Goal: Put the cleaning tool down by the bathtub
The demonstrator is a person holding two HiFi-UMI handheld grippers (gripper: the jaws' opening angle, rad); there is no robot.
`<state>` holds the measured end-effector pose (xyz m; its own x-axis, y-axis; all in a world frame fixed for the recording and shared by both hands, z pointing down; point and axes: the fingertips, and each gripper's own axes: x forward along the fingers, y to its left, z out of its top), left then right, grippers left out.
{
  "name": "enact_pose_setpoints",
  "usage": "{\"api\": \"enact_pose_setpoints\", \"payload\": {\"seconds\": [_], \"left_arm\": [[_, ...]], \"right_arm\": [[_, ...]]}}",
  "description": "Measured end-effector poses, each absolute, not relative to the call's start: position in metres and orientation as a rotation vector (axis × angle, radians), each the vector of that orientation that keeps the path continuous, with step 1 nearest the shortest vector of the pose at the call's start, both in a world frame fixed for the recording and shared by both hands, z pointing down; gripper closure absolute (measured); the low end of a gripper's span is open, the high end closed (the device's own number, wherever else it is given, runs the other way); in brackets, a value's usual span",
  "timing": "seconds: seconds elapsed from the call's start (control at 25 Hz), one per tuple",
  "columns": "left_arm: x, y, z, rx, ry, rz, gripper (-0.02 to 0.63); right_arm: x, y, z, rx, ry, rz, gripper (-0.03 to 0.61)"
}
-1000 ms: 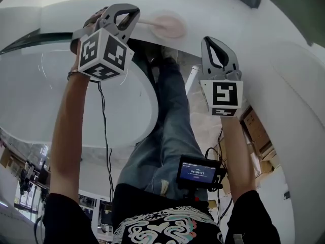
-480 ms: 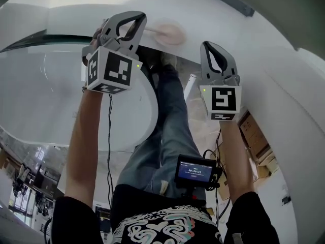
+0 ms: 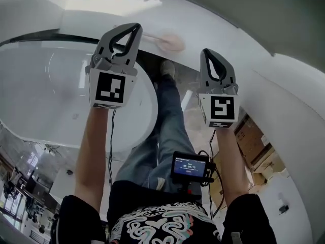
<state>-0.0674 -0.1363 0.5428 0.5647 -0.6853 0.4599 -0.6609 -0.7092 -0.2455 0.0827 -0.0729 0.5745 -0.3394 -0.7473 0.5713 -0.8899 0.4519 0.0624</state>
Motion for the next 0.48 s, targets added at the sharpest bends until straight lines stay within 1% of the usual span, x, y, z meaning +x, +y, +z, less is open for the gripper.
{"api": "enact_pose_setpoints", "payload": {"seconds": [0.48], "left_arm": [[-0.069,-0.105,0.458,-2.722,1.269,-0.636,0.597]], "right_arm": [[0.073,-0.058,0.476,1.446,-2.243,0.274,0.551]]}}
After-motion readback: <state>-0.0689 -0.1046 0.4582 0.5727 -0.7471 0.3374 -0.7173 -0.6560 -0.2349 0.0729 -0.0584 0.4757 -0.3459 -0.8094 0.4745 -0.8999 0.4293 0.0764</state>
